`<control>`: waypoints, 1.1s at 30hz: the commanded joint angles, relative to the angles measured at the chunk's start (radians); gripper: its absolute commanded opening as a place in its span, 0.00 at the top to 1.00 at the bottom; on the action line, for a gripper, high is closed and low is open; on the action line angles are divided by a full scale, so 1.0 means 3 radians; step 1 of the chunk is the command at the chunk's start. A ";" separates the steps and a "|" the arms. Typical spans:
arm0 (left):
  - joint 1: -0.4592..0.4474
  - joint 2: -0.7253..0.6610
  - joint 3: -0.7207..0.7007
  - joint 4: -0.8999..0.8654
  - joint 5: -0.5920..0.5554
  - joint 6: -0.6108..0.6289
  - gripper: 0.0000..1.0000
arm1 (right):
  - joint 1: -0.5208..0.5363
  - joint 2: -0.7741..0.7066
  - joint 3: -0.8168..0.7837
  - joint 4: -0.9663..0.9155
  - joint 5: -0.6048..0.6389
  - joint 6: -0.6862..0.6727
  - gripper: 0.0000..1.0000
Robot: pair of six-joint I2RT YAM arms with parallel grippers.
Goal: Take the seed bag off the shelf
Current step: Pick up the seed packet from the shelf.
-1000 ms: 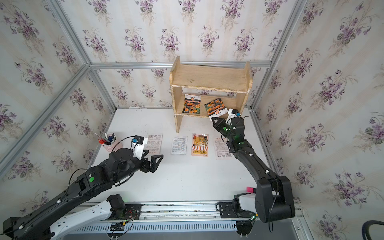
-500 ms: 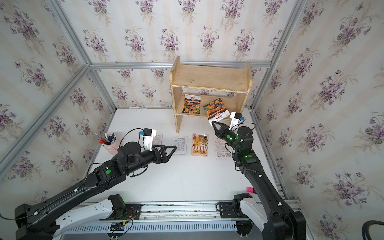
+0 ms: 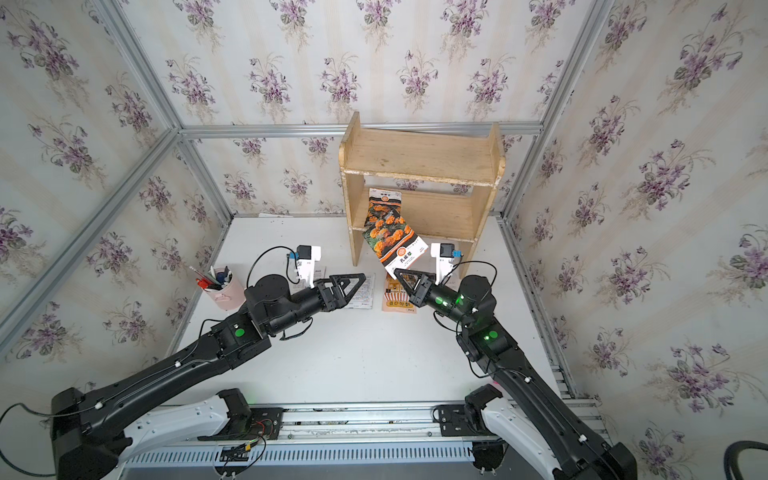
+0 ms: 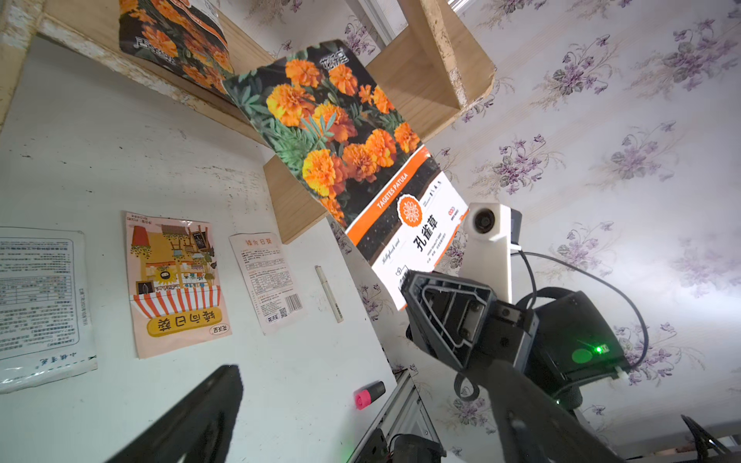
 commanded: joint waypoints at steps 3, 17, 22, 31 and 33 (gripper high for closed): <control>0.0112 0.0115 -0.0210 0.0678 0.0068 -0.0156 0.01 | 0.0383 -0.0066 -0.0079 0.0195 0.0121 -0.0055 1.00; 0.0299 0.0394 -0.0275 0.1089 0.0288 -0.0350 0.35 | 0.0853 -0.0045 -0.0265 0.0289 0.0324 -0.0051 1.00; 0.0336 0.0331 -0.0265 0.0976 0.0308 -0.0347 0.60 | 0.0863 -0.0051 -0.0300 0.0254 0.0420 -0.0093 1.00; 0.0428 0.0238 -0.0234 0.0857 0.0466 -0.0265 0.85 | 0.0889 0.0022 -0.0306 0.0302 0.0406 -0.0083 1.00; 0.0435 0.0217 -0.0224 0.0824 0.0496 -0.0240 0.89 | 0.0891 0.0024 -0.0306 0.0312 0.0403 -0.0078 1.00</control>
